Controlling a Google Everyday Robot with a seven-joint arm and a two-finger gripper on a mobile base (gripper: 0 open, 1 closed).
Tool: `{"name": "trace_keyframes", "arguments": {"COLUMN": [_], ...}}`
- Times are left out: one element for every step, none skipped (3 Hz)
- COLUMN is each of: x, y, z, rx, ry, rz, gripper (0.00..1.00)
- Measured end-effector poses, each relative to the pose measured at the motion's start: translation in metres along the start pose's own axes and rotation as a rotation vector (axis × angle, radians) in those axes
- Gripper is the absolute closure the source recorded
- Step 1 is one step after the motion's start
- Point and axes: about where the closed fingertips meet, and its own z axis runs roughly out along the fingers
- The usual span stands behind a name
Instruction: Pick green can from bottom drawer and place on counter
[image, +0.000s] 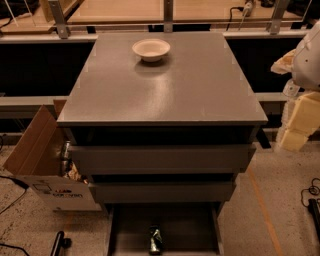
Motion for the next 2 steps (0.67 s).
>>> {"name": "trace_keyframes", "arguments": {"x": [0.000,0.021], "y": [0.000,-0.001], "z": [0.000,0.041], "rx": [0.000,-0.052], "ry": [0.000,0.044], "rz": [0.000,0.052], "gripper": [0.00,0.00]}}
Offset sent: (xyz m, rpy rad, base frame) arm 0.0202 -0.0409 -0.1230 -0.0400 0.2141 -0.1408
